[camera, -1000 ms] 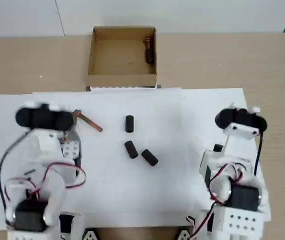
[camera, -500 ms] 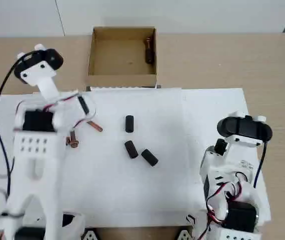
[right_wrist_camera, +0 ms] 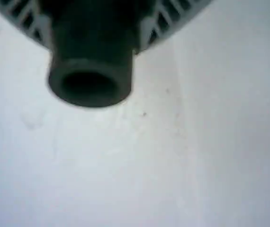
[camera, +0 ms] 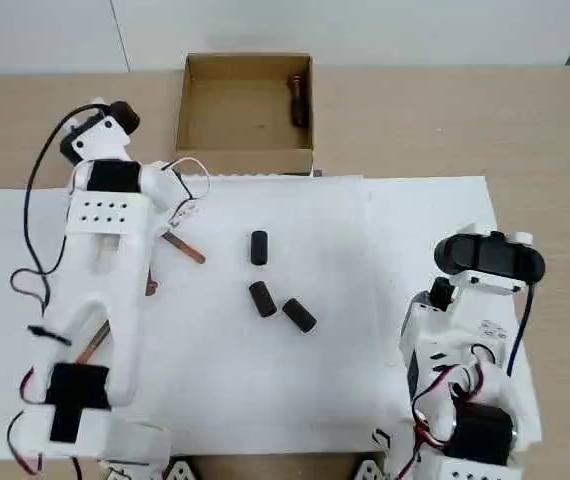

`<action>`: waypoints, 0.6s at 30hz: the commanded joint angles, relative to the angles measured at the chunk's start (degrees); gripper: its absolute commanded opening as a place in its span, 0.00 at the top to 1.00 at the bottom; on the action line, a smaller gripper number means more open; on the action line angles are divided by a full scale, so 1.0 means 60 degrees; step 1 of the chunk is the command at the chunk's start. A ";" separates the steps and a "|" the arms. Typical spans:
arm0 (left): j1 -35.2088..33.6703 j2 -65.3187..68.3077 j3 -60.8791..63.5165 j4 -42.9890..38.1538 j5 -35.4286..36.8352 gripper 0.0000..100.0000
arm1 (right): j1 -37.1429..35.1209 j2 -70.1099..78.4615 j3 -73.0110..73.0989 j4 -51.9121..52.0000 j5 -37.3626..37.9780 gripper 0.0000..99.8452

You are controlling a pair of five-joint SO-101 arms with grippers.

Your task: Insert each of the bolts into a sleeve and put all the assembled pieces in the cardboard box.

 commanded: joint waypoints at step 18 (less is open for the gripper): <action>-0.0747 0.2125 -0.0549 -0.1084 0.0513 0.88 | 0.0037 -0.0066 -0.0029 -0.0168 -0.0044 1.00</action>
